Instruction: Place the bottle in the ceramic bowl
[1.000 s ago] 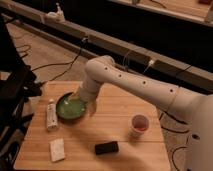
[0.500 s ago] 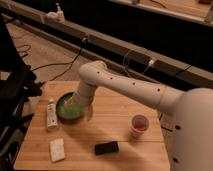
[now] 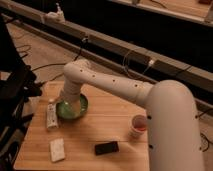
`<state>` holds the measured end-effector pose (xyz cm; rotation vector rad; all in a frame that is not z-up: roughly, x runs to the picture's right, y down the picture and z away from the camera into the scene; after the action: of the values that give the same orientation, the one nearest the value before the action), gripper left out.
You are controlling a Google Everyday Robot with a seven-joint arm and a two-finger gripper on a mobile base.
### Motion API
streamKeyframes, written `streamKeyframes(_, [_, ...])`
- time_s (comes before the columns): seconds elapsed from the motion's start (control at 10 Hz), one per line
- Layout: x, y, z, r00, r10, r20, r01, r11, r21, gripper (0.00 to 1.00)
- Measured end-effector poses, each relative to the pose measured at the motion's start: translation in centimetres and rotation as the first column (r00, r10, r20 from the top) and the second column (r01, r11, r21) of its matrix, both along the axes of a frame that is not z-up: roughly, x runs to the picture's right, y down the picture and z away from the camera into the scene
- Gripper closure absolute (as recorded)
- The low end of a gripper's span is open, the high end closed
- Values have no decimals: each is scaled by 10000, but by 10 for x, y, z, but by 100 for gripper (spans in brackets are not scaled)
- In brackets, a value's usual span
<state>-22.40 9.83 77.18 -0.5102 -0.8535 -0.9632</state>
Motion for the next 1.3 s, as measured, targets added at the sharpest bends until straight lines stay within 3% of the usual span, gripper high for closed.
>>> streamKeyframes(0.3, [-56,-4,11,9969,-102,777,99,9999,45,20])
streamKeyframes(0.4, [-75,-2,2,9925,-280,1192,278,9996,31,20])
streamKeyframes(0.9, [-79,1,-1,9908,-398,1297,401,9992,3,20])
streamKeyframes(1.3, [-97,27,11,9862,-641,1528,691,9972,-279,20])
